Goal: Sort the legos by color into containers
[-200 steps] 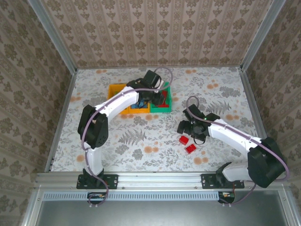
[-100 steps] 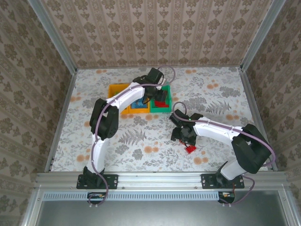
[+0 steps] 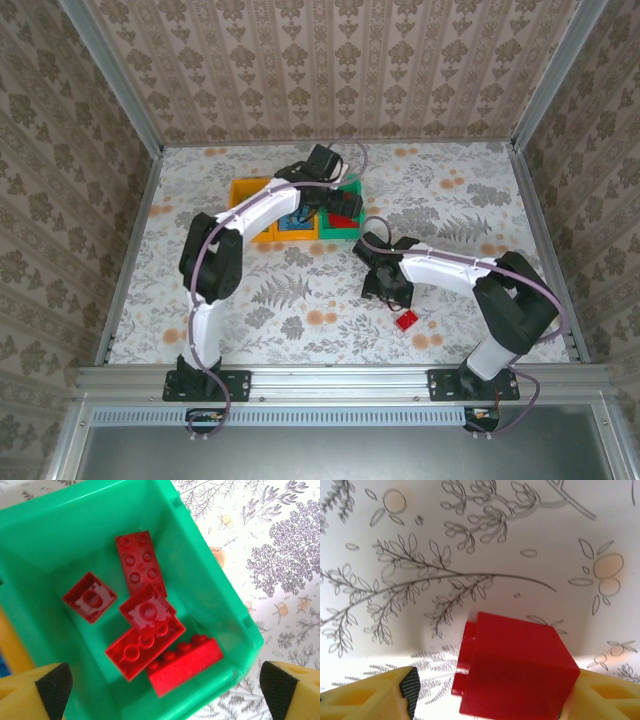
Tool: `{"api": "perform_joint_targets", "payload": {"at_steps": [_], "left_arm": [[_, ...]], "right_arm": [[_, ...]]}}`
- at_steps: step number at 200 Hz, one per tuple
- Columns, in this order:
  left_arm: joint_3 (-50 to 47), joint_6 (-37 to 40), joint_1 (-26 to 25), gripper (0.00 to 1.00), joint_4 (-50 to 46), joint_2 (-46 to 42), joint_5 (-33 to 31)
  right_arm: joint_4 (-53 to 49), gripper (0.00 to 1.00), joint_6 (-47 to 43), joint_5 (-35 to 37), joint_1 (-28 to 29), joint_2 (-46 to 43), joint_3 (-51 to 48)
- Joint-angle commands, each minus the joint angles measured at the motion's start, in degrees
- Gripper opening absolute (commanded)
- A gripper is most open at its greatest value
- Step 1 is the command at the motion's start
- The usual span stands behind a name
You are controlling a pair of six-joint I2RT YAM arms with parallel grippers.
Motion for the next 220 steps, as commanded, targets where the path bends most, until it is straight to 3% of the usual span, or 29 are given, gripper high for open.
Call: {"api": "perform_joint_targets", "payload": {"at_steps": [1, 55, 90, 117, 147, 220], "left_arm": [[-4.2, -0.2, 0.2, 1.0, 2.8, -6.8, -1.9], [-17.2, -3.4, 1.3, 1.0, 7.8, -19.1, -8.4], [-28.8, -8.3, 4.1, 1.0, 12.8, -27.3, -9.0], [-34.1, -7.8, 4.9, 1.0, 12.9, -30.9, -8.1], [-39.3, -6.0, 4.7, 1.0, 13.8, -33.1, -4.6], [-50.6, -3.9, -1.3, 1.0, 19.7, -38.7, -1.5]], "right_arm": [[-2.5, 0.67, -0.9, 3.5, 0.1, 2.8, 2.9], [-3.2, 0.36, -4.4, 6.8, 0.6, 4.6, 7.9], [2.4, 0.34, -8.7, 7.4, 0.6, 0.9, 11.0], [10.1, 0.34, -9.5, 0.6, -3.9, 1.4, 13.4], [16.7, 0.33, -10.2, -7.0, -9.0, 6.5, 19.7], [15.5, 0.36, -9.6, -11.8, -14.2, 22.6, 39.3]]}}
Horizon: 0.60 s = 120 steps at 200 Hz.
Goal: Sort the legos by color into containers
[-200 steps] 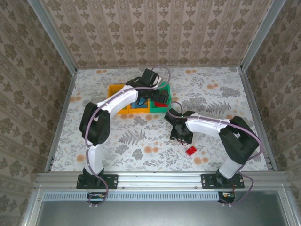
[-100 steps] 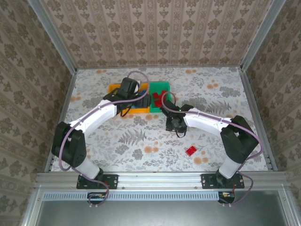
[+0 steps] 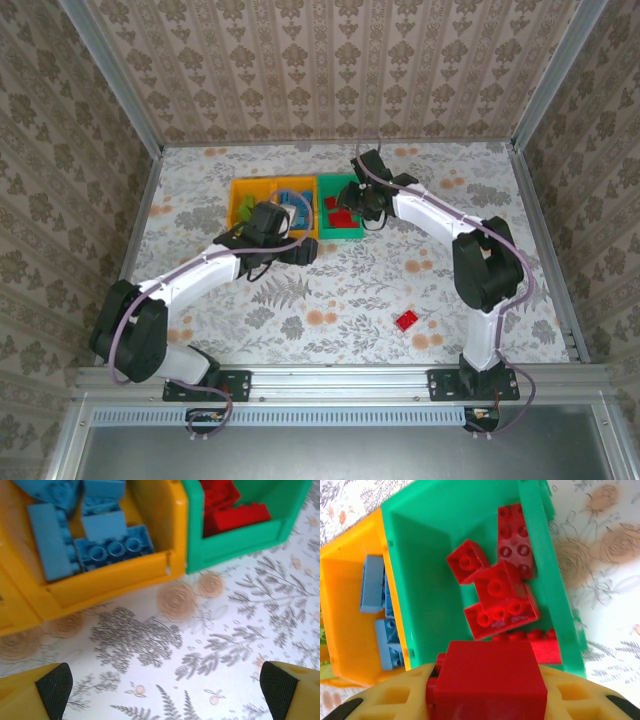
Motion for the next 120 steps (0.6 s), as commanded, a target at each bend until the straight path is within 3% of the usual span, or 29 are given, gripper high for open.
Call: {"api": "perform_joint_targets", "payload": {"at_steps": [1, 33, 97, 120], "left_arm": [[-1.4, 2.2, -2.8, 1.0, 2.7, -1.6, 1.5], [-2.6, 4.2, -8.7, 1.0, 3.8, -1.0, 0.5], [-2.8, 6.8, -17.7, 1.0, 7.4, 1.6, 3.1], [-0.6, 9.0, -20.7, 1.0, 7.7, 4.1, 6.1]], "right_arm": [[-0.1, 0.36, 0.1, -3.2, -1.0, 4.7, 4.8], [0.7, 0.41, 2.1, -5.5, -1.9, 9.2, 9.0], [-1.5, 0.83, 0.9, -5.3, -2.4, 7.3, 11.4], [-3.1, 0.87, -0.6, -4.9, -2.6, 3.2, 10.3]]}}
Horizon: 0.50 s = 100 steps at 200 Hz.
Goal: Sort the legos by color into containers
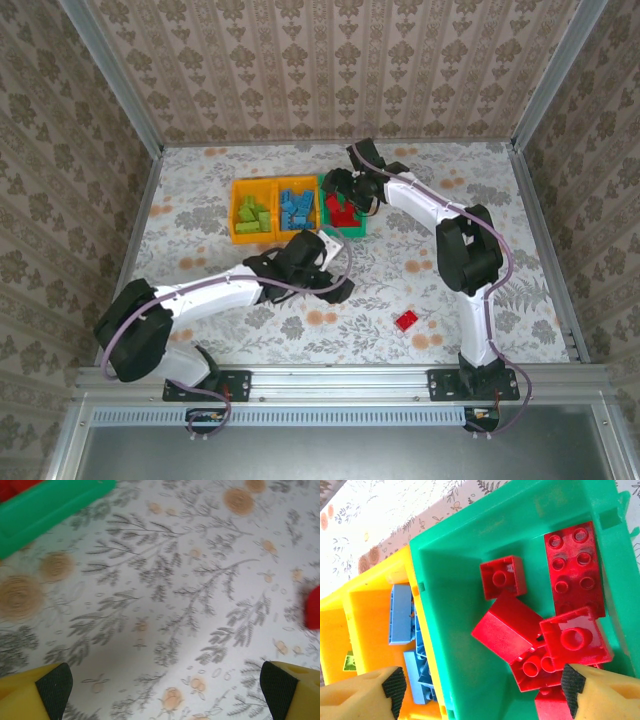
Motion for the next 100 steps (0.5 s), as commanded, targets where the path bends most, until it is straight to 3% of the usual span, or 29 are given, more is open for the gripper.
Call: {"api": "perform_joint_targets", "payload": {"at_steps": [1, 42, 100], "left_arm": [[2.0, 3.7, -2.6, 1.0, 1.6, 2.8, 3.9], [9.9, 7.2, -8.5, 1.0, -1.5, 11.4, 7.2], [21.0, 10.0, -14.9, 0.93, -5.3, 23.2, 9.6]], "right_arm": [[-3.2, 0.87, -1.9, 0.5, -0.6, -5.6, 0.0], [-4.1, 0.92, -3.8, 2.6, -4.0, -17.1, -9.4], [-4.7, 0.95, -7.5, 4.8, -15.2, -35.1, -28.1]]}}
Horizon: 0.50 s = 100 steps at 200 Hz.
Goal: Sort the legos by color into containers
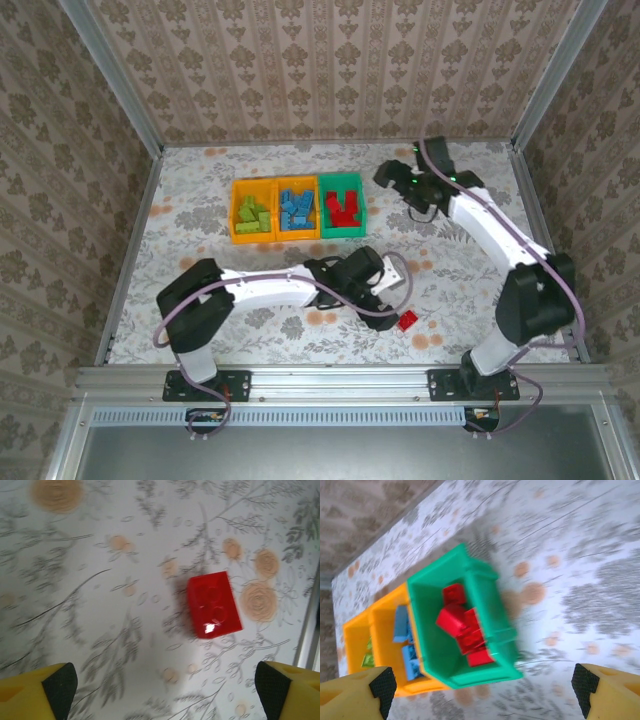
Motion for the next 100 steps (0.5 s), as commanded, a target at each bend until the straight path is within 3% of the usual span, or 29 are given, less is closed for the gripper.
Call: {"api": "perform_joint_targets", "payload": {"at_steps": [1, 51, 100], "left_arm": [[3.5, 3.6, -1.8, 0.93, -3.3, 3.3, 2.2], [11.5, 5.9, -3.1, 0.88, -9.7, 10.1, 3.1], [15.7, 5.3, -4.7, 0.86, -12.7, 13.8, 0.9]], "right_arm": [[-2.9, 0.95, -3.0, 1.9, -3.6, -5.4, -5.6], [-7.3, 0.97, -5.0, 2.3, -13.0, -15.2, -13.8], [-8.6, 0.97, -5.9, 1.5, -18.2, -20.1, -17.2]]}}
